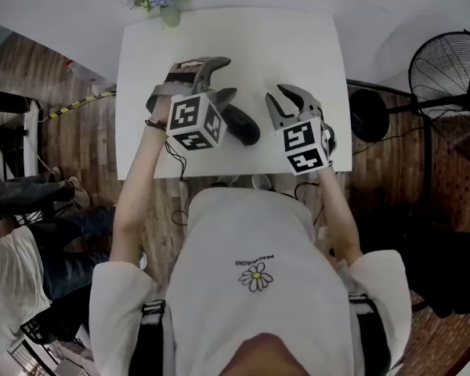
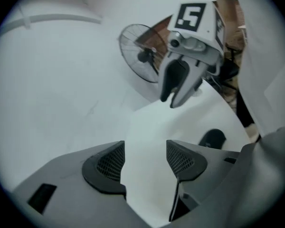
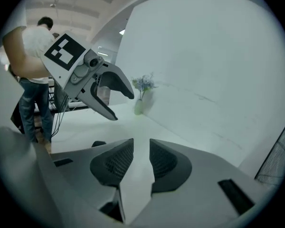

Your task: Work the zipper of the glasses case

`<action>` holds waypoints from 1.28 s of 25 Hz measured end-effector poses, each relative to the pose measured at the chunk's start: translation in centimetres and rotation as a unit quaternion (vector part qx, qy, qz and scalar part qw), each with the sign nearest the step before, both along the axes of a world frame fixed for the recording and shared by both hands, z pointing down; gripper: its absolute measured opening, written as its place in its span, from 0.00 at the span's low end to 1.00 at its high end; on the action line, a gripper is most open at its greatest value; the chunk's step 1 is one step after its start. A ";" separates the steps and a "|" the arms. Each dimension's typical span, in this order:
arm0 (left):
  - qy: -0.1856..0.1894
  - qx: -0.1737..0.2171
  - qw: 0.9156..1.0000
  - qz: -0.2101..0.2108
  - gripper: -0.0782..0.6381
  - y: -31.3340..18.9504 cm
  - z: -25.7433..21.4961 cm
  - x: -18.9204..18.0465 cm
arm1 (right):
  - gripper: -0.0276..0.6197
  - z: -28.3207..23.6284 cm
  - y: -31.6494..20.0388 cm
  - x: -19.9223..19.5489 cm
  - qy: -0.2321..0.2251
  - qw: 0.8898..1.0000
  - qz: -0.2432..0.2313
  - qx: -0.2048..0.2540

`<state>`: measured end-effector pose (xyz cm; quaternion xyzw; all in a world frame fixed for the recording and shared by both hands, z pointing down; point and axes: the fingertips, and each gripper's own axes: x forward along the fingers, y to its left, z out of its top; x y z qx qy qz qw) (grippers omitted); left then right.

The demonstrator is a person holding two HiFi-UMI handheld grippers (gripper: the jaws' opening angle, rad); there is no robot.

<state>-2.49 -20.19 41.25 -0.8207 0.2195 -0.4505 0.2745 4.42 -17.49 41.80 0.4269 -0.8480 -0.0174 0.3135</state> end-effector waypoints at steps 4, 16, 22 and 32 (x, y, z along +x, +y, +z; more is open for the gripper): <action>0.178 0.086 0.974 -0.113 0.33 -1.9 -7.7 -1.4 | 0.18 -5.3 -1.7 -0.5 -0.037 0.996 0.020 0.075; 0.534 0.078 0.799 -0.265 0.13 1.2 -13.5 -5.2 | 0.06 -13.4 -1.4 0.1 -0.200 0.951 0.093 0.219; 0.549 0.108 0.783 -0.270 0.13 3.1 -13.0 -4.5 | 0.05 -11.6 0.1 0.4 -0.201 0.951 0.102 0.212; 0.547 0.122 0.778 -0.284 0.13 3.2 -12.9 -5.8 | 0.05 -10.8 0.6 0.7 -0.206 0.953 0.106 0.196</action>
